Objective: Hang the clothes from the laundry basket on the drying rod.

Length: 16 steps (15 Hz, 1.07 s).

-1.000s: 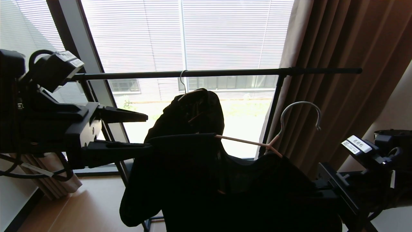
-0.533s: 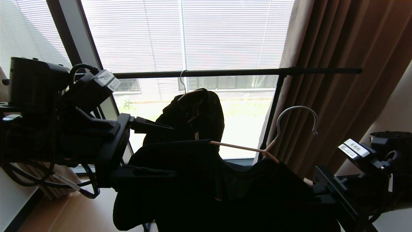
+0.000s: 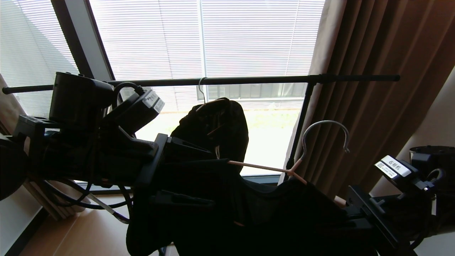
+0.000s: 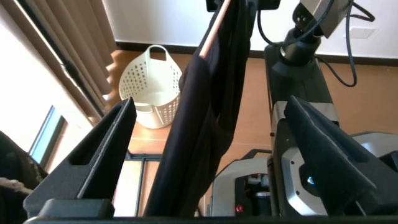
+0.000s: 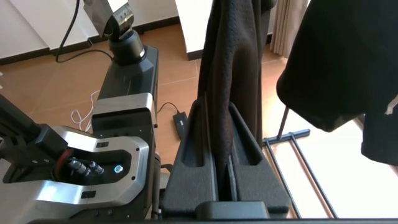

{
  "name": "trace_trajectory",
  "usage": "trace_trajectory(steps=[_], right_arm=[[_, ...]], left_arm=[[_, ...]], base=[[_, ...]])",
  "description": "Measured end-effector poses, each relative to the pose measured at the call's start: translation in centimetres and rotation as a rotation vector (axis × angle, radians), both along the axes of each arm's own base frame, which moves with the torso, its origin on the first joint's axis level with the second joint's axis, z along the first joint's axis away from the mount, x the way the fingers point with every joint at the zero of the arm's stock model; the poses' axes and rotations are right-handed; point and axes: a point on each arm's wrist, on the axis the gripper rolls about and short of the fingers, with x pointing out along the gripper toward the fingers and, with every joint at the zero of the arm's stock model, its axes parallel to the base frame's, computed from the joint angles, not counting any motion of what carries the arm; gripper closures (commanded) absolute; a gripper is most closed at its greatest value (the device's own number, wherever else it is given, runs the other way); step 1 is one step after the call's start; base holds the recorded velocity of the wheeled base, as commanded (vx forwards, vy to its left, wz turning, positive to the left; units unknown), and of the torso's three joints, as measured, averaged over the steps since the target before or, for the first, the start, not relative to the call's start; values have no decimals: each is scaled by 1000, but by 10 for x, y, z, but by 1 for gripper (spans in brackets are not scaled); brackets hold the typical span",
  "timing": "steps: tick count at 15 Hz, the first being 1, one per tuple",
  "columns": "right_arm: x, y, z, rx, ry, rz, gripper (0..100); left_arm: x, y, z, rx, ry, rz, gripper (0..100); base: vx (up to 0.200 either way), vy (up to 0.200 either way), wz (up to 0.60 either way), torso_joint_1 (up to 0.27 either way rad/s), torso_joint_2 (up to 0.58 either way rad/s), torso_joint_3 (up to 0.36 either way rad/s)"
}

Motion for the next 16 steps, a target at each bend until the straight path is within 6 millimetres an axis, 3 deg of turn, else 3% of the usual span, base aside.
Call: trace_trajectory(steps=[3, 4, 16], right_arm=[[-3, 1, 1, 1, -4, 10, 100], [-3, 1, 2, 3, -9, 10, 100], [-4, -1, 7, 11, -39, -1, 100]], left_arm=[[2, -10, -5, 13, 12, -19, 0], [3, -11, -6, 17, 15, -19, 100], [3, -10, -12, 32, 26, -9, 100]], base=[[0, 0, 0, 0, 0, 0], [0, 0, 0, 0, 0, 0], [0, 0, 0, 0, 0, 0]])
